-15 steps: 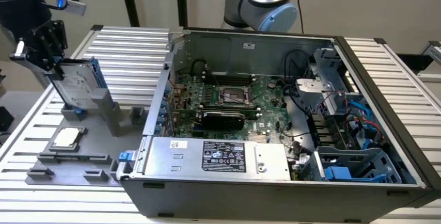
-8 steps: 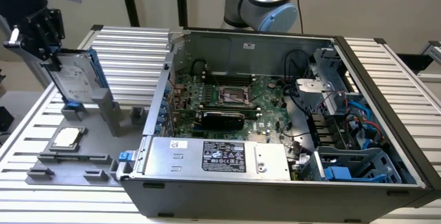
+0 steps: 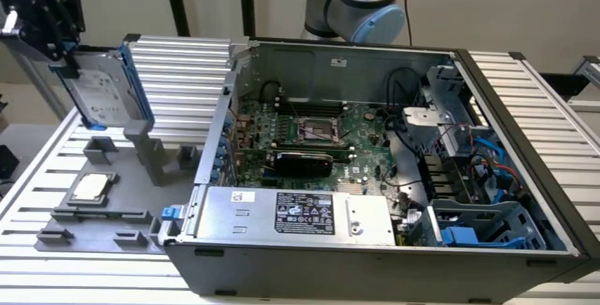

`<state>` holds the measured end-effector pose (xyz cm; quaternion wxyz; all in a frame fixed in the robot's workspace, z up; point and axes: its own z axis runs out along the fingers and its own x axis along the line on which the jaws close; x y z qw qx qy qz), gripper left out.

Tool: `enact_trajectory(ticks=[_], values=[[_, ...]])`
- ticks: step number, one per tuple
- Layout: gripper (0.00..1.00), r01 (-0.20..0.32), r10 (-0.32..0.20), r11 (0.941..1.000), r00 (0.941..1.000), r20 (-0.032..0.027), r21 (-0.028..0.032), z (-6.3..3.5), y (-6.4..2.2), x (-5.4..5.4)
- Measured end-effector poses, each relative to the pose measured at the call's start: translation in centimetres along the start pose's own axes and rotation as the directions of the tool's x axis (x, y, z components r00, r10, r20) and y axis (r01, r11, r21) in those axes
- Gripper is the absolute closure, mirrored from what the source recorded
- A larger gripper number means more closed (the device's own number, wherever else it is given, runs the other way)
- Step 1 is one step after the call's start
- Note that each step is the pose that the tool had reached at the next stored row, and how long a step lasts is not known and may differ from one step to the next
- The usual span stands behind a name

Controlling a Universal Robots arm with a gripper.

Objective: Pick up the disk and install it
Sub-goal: 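Pick up the disk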

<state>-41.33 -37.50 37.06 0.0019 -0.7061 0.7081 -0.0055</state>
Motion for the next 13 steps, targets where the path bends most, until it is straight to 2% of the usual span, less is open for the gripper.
enact_trajectory(ticks=[8, 13], values=[[1.0, 0.0, 0.0, 1.0, 1.0, 0.0002, -0.0001, -3.22, -2.29, 0.0], [1.0, 0.0, 0.0, 1.0, 1.0, 0.0004, 0.0, -5.36, -4.09, 0.0]])
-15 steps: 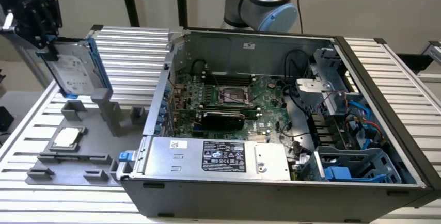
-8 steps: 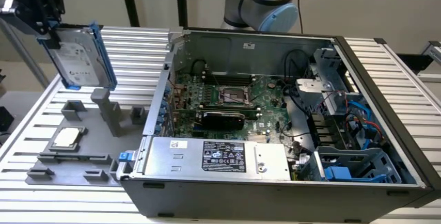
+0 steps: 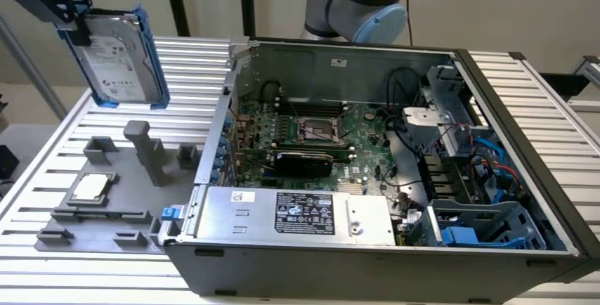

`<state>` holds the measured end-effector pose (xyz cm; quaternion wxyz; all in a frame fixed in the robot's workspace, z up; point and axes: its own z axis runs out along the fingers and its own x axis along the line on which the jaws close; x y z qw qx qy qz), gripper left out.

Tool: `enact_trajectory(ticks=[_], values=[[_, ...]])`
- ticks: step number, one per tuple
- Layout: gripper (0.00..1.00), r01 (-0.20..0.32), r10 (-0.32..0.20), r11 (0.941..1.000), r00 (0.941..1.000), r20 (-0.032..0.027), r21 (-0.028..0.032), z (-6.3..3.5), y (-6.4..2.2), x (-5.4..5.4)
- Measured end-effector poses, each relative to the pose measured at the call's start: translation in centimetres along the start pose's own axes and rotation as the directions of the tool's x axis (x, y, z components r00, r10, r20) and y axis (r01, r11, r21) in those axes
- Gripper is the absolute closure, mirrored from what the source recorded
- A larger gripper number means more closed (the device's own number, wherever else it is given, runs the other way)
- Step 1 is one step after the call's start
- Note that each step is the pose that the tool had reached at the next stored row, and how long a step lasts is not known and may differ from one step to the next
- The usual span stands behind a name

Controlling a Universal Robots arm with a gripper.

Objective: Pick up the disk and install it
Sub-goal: 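Pick up the disk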

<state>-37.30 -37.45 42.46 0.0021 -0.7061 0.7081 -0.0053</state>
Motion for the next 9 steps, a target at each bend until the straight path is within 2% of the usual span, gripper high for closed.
enact_trajectory(ticks=[9], values=[[1.0, 0.0, 0.0, 1.0, 1.0, 0.0001, -0.0001, -3.86, -3.32, 0.1]])
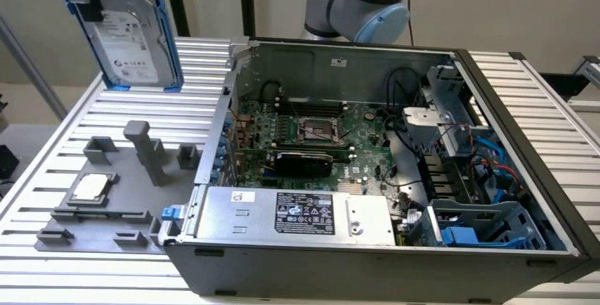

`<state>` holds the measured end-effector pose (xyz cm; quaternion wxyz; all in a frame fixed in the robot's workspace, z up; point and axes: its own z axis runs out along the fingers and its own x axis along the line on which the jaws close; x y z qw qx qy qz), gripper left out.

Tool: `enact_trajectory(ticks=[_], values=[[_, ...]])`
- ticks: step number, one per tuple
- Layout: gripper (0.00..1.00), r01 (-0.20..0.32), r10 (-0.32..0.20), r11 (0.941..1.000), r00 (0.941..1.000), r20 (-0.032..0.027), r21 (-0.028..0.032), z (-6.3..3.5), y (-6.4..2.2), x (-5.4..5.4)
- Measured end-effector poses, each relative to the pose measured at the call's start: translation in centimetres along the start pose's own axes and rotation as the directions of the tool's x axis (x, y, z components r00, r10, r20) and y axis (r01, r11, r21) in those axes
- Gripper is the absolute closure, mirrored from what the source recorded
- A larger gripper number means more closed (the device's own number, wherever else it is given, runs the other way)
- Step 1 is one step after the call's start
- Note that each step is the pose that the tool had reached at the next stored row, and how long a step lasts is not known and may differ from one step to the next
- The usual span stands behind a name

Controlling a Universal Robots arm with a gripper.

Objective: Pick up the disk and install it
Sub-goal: 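Pick up the disk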

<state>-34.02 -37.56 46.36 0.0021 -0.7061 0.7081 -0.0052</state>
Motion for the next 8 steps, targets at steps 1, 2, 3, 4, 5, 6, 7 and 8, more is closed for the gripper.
enact_trajectory(ticks=[1, 2, 3, 4, 5, 6, 7, 8], values=[[1.0, 0.0, 0.0, 1.0, 1.0, 0.0, 0.0, -0.34, -0.31, 0.1], [1.0, 0.0, 0.0, 1.0, 1.0, 0.0, 0.0, -0.65, -0.63, 0.1], [1.0, 0.0, 0.0, 1.0, 1.0, 0.0001, 0.0, -0.92, -0.97, 0.2], [1.0, 0.0, 0.0, 1.0, 1.0, 0.0001, 0.0001, -1.13, -1.27, 0.3], [1.0, 0.0, 0.0, 1.0, 1.0, 0.0, 0.0, -1.33, -1.59, 0.5], [1.0, 0.0, 0.0, 1.0, 1.0, 0.0, 0.0, -1.51, -1.91, 0.6], [1.0, 0.0, 0.0, 1.0, 1.0, 0.0001, 0.0001, -1.66, -2.28, 0.7], [1.0, 0.0, 0.0, 1.0, 1.0, 0.0001, 0.0001, -1.76, -2.63, 0.8]])
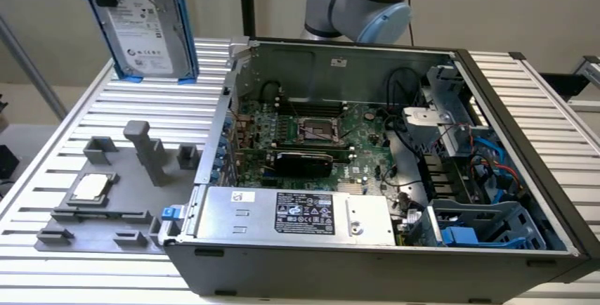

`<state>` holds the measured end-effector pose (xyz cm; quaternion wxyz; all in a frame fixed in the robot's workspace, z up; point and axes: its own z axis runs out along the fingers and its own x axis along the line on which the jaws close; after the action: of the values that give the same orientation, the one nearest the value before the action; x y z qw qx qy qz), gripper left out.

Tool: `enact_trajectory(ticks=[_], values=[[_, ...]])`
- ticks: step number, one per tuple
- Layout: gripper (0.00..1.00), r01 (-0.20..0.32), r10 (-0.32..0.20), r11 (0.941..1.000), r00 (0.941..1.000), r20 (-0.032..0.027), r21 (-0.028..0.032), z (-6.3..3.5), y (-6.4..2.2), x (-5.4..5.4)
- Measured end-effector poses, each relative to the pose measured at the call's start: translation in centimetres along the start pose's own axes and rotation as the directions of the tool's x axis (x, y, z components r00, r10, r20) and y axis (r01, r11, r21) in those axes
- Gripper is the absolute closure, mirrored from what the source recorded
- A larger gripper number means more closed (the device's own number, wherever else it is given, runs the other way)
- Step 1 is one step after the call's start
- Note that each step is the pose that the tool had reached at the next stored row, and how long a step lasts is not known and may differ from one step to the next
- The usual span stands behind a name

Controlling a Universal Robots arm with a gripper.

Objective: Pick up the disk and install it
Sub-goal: 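Pick up the disk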

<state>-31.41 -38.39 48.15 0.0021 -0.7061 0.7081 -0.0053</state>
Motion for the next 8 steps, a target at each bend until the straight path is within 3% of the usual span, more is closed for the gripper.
enact_trajectory(ticks=[8], values=[[1.0, 0.0, 0.0, 1.0, 1.0, 0.0001, -0.0001, -0.44, -3.45, 1.0]])
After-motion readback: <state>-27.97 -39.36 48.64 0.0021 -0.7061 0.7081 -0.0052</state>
